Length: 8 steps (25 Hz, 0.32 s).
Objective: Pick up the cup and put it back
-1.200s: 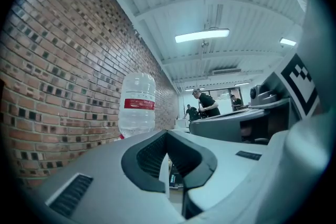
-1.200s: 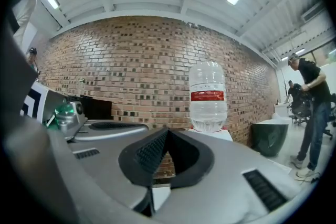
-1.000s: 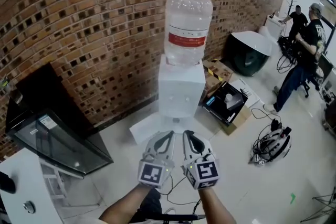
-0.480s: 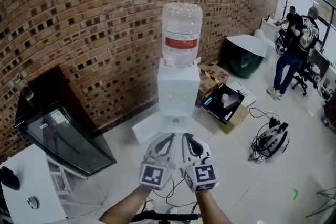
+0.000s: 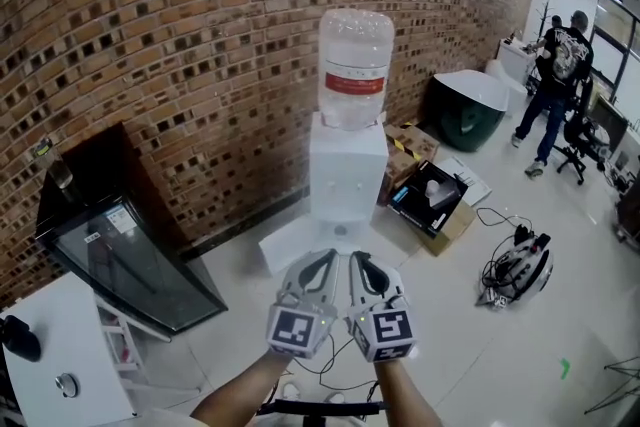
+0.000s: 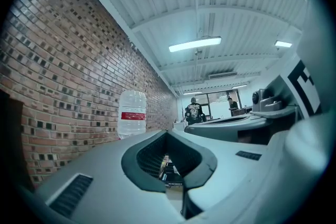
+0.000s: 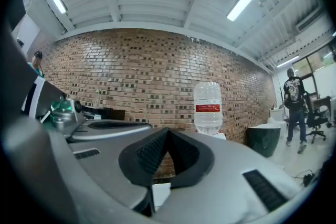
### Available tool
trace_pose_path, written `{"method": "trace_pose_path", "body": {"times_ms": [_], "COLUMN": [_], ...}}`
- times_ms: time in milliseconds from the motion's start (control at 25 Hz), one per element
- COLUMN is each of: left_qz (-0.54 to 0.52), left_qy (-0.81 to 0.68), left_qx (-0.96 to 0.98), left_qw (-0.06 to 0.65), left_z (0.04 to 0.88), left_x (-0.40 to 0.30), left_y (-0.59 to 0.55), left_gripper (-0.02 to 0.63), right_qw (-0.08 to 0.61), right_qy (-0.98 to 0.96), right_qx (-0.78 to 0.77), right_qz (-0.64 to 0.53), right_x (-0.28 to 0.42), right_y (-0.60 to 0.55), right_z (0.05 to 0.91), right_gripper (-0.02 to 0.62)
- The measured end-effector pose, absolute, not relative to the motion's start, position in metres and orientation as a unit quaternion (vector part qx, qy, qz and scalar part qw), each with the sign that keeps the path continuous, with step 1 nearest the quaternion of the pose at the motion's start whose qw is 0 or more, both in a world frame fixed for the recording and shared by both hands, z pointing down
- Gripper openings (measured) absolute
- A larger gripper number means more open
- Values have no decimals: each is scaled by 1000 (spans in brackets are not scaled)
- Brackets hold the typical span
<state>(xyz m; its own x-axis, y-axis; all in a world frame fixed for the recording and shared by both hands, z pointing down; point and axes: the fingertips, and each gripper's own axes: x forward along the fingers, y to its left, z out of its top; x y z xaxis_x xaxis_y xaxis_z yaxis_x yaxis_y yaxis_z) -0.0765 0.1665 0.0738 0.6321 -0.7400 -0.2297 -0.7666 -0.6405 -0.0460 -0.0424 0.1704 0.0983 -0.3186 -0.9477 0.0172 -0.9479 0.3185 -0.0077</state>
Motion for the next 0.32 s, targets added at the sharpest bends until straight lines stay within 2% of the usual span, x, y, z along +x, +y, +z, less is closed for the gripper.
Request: {"method": "trace_pose_path", "body": {"times_ms": [320], "left_qz": [123], "left_qy": [420], "left_qx": [-895], "left_qw": [81], "left_z": [52], "left_x": [-78], "left_y": [149], "left_gripper": [0], "right_qw": [-2], "right_qy": [-811], "right_qx": [585], "right_qz": [-12], "right_x": [-41], "right_y": [154], "right_z": [78], "right_gripper": [2]}}
